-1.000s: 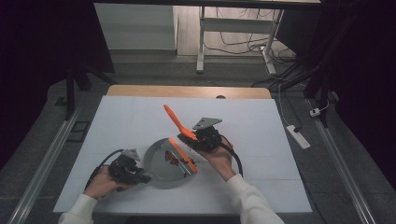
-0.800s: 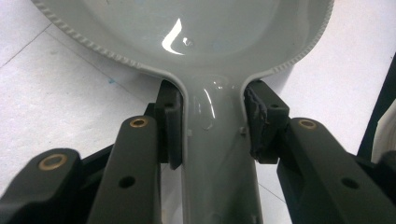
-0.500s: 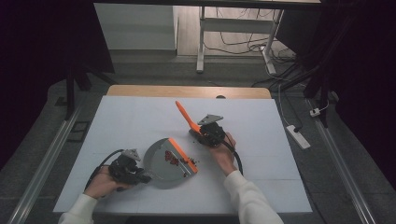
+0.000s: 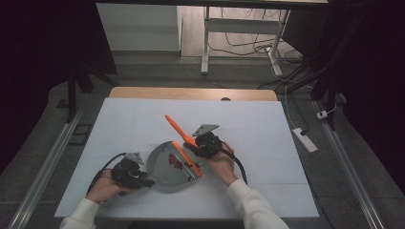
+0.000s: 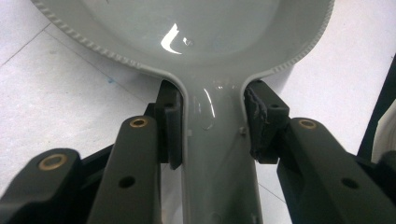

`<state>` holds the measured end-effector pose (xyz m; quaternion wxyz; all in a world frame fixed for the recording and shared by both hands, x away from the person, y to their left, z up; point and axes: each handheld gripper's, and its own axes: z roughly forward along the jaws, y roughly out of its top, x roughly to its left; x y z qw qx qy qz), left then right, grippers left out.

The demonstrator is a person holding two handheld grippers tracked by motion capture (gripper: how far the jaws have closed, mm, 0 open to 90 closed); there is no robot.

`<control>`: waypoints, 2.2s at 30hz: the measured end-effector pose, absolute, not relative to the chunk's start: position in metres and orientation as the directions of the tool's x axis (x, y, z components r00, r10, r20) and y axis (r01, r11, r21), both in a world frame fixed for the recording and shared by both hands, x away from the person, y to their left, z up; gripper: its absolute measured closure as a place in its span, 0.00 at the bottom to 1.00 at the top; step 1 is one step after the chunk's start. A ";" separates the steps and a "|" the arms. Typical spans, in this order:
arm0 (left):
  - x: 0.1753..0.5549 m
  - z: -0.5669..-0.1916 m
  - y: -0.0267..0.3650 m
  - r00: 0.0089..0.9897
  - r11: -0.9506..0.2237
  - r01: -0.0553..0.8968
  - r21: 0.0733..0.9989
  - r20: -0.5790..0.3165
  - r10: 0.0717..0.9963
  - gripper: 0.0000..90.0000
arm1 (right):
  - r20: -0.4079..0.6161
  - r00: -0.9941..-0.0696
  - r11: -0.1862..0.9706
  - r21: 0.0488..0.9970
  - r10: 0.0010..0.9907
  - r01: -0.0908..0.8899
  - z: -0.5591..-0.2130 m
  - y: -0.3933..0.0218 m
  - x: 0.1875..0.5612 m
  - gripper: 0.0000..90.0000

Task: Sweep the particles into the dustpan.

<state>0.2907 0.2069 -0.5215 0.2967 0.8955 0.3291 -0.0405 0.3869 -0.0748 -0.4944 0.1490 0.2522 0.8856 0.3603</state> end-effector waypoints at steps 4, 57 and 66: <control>0.291 -0.521 0.207 0.780 -0.607 0.614 0.505 -0.270 0.565 0.69 | -0.050 -0.841 0.604 0.720 0.538 0.343 -0.495 -0.069 0.379 0.78; 0.291 -0.521 0.207 0.778 -0.606 0.617 0.502 -0.275 0.565 0.69 | 0.117 -0.809 0.451 0.780 0.576 0.434 -0.498 -0.078 0.368 0.78; 0.291 -0.522 0.207 0.778 -0.607 0.617 0.501 -0.274 0.565 0.69 | 0.148 -0.824 0.391 0.825 0.547 0.408 -0.481 -0.080 0.362 0.78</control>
